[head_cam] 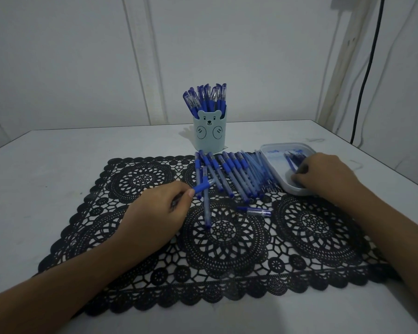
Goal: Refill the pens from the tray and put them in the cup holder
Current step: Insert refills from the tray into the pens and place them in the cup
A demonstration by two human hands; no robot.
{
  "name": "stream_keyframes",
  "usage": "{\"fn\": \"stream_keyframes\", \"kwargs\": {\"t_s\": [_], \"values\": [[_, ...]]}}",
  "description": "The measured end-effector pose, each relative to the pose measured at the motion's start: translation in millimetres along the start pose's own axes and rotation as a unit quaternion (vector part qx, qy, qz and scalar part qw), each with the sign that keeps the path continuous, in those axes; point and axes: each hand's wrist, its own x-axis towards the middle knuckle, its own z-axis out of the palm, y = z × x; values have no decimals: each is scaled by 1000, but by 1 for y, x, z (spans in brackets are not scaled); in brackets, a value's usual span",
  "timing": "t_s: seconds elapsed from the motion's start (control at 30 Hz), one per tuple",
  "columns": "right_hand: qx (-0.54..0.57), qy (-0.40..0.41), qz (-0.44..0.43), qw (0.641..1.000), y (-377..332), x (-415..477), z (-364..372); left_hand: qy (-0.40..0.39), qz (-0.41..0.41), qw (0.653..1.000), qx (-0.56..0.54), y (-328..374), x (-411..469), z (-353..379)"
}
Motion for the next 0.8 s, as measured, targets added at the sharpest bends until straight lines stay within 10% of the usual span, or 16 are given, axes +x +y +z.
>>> {"fn": "stream_keyframes", "kwargs": {"t_s": [0.6,0.8], "values": [[150,6,-11,989,-7,-7,-11,-1,6,1000,-17,-1,1,1],[654,-114,84,743,-12,-10,-22,-6,7,1000,-16,-1,1,1]]}}
